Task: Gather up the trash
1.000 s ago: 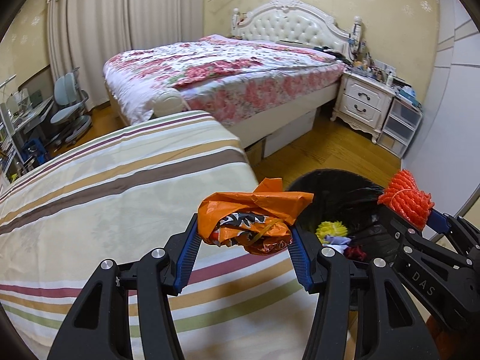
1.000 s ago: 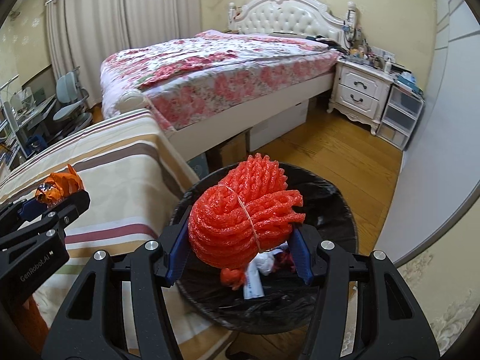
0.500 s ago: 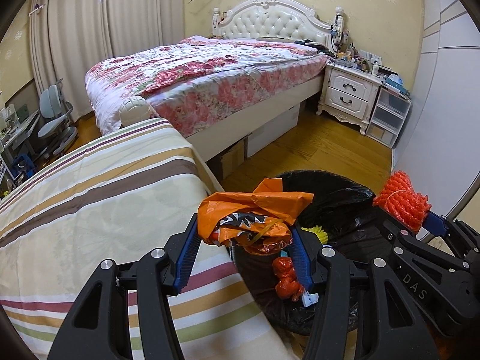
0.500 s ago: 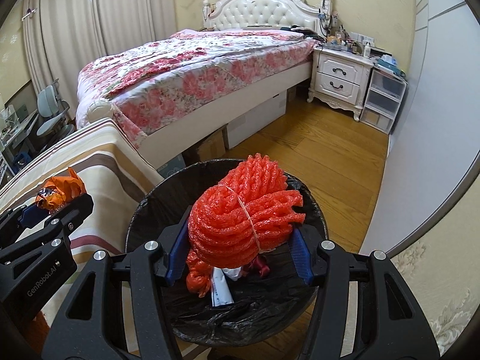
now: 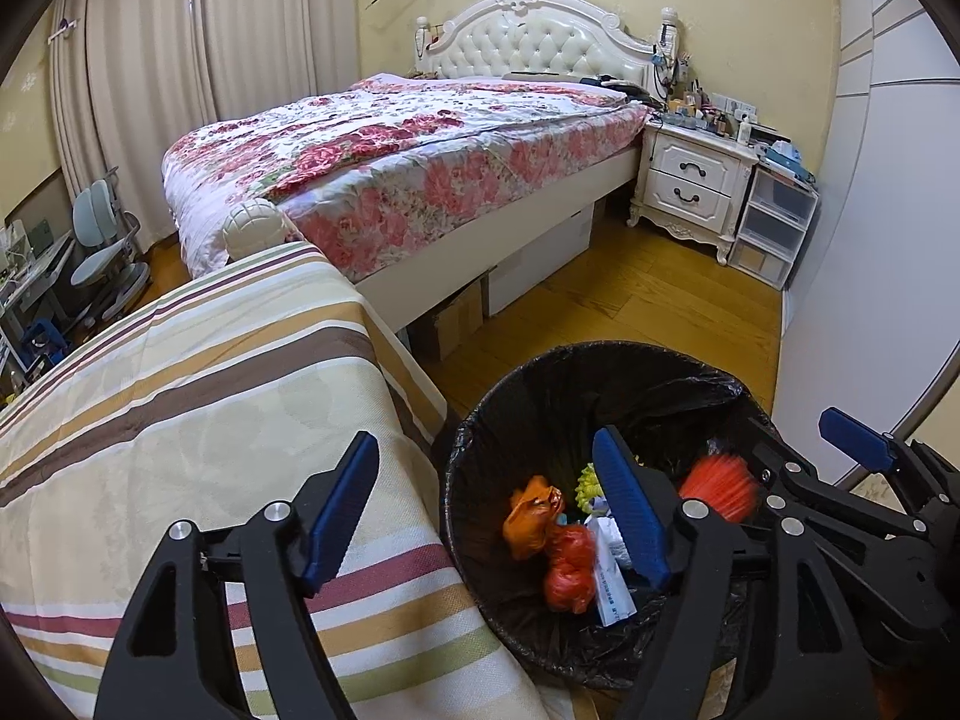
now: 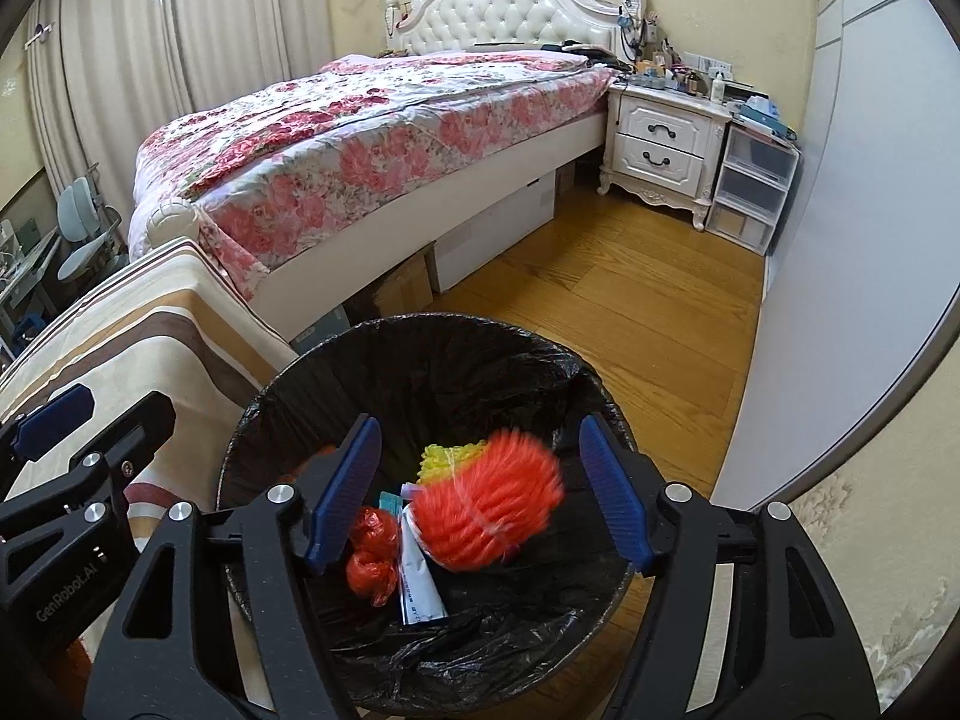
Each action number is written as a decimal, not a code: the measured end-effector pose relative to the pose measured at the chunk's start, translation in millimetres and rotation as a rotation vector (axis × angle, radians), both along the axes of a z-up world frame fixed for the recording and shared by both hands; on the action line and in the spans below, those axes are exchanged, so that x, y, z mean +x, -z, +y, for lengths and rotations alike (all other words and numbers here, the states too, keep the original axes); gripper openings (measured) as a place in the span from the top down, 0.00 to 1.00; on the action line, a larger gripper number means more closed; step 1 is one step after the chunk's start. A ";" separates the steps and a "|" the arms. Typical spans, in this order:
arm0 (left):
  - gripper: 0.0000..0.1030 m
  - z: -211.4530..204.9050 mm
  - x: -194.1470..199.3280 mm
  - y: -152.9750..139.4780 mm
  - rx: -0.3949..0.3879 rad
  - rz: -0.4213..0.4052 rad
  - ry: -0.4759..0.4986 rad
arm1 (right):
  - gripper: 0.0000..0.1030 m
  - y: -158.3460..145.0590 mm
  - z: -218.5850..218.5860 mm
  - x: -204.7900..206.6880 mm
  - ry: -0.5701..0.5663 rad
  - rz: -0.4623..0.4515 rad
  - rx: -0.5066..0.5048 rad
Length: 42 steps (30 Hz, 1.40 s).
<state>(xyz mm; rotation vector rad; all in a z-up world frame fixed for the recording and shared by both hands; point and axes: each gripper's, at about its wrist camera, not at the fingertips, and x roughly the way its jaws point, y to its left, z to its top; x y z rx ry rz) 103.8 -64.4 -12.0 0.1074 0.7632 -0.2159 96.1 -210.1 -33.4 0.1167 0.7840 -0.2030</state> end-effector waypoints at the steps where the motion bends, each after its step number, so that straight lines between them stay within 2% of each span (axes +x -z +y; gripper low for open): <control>1: 0.29 -0.7 -0.3 -0.2 0.001 -0.002 0.001 | 0.34 -0.2 -1.0 -0.7 0.004 0.000 0.001; 13: 0.24 9.5 -16.9 -12.8 0.004 -0.032 -0.026 | 0.27 -13.4 3.8 -17.6 0.022 -0.025 -0.015; 22: 0.23 35.7 -42.1 -27.7 -0.013 -0.070 -0.068 | 0.22 -27.7 22.6 -43.3 0.000 -0.057 -0.033; 42: 0.23 72.5 -85.2 -42.6 -0.032 -0.115 -0.117 | 0.21 -46.1 42.1 -89.5 -0.022 -0.104 -0.044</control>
